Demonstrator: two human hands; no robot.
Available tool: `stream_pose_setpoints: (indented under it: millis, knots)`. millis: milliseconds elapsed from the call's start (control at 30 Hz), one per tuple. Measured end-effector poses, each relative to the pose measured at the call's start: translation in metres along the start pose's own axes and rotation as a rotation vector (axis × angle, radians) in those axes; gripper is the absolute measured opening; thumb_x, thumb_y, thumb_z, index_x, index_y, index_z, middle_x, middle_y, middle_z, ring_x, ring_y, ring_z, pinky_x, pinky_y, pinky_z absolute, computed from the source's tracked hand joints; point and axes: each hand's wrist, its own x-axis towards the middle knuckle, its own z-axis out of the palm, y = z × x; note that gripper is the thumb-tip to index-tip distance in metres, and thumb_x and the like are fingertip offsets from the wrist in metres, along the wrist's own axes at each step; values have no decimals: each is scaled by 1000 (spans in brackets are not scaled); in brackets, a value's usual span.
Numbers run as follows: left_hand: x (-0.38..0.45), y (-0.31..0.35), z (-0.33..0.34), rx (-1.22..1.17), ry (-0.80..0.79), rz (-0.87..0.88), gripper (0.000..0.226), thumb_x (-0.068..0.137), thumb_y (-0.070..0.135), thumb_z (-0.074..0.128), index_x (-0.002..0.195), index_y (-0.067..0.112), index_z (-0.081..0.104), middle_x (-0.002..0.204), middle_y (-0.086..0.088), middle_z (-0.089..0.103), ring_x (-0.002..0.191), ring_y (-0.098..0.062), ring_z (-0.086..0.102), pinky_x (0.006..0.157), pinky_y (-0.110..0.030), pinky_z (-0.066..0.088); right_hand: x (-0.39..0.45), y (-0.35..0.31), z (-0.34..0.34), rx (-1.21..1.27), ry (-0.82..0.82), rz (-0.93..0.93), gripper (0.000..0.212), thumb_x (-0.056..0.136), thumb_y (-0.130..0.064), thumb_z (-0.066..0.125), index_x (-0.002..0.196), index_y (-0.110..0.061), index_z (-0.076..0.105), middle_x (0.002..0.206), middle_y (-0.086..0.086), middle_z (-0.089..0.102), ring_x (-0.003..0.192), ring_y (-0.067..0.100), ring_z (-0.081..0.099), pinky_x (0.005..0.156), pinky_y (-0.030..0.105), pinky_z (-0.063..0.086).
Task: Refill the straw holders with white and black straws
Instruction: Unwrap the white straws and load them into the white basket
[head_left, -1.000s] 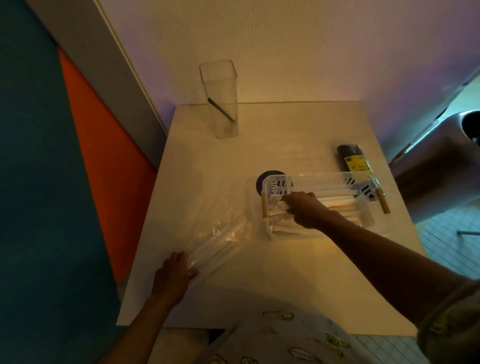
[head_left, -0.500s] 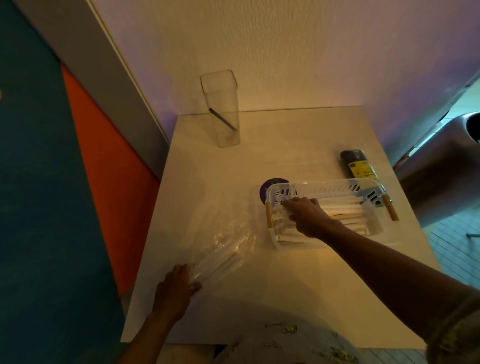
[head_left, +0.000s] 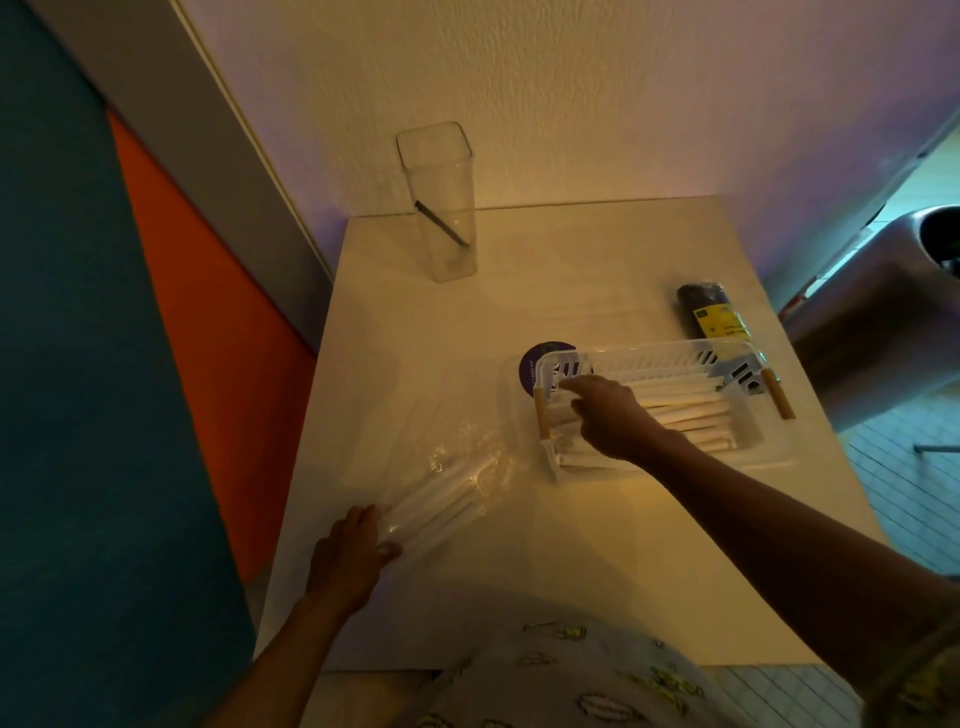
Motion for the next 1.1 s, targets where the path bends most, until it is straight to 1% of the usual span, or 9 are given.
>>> stream_pose_setpoints:
  millis: [100,200,267,400,500,600,833,1000,1100]
  knots:
    - [1,-3,-2,4,-12,12,54,92,38,59,140,22,40,134,0,47,119,-21,48,94,-38,43,-4,-18,-9,73,272,-104,44,84,9,61,123,-12,65,128,9,64,116,22,62,97,38,53]
    - [3,-7,-4,23,-8,22,52,92,38,60,138,21,42,131,-1,50,118,-22,49,94,-40,44,-10,-43,-18,62,341,-317,31,86,3,66,113,-12,69,117,8,69,110,20,63,95,35,53]
    - [5,-8,-6,59,-3,27,51,92,38,59,138,21,43,132,-2,49,119,-23,49,93,-38,43,-13,-63,-20,98,277,-375,31,90,4,59,114,-12,69,118,6,68,107,16,63,95,28,51]
    - [8,-11,-9,68,-6,31,52,93,37,58,139,23,41,133,-1,48,121,-23,47,92,-36,40,-10,-87,-5,96,5,-422,36,92,7,52,119,-12,67,119,5,67,99,11,64,86,20,52]
    - [8,-15,-11,53,-3,49,50,92,37,59,137,22,43,131,-1,49,118,-23,49,91,-36,42,-5,-91,17,1,-150,-372,33,95,-1,54,123,-14,64,121,5,65,105,15,63,88,23,51]
    - [8,-19,-12,26,-1,57,48,91,36,61,134,21,46,129,-1,51,116,-23,50,90,-37,43,-4,-91,36,-42,-244,-281,35,95,-6,57,129,-17,59,126,7,61,110,18,60,92,29,51]
    - [14,-26,-14,34,4,82,47,90,37,62,132,22,47,128,1,52,116,-22,50,88,-36,42,-2,-98,65,-28,-311,-201,40,98,-21,58,137,-19,52,132,8,55,118,23,55,96,35,49]
    - [16,-27,-15,57,17,103,50,90,36,64,134,23,46,132,3,51,120,-20,48,89,-34,40,1,-103,85,43,-359,-156,45,97,-16,58,140,-18,48,134,10,54,120,23,54,100,35,48]
    - [17,-28,-16,54,40,135,50,87,36,67,132,26,48,130,4,53,118,-21,51,86,-34,40,3,-103,91,65,-380,-129,47,96,-14,59,142,-17,46,135,12,53,121,25,54,100,35,49]
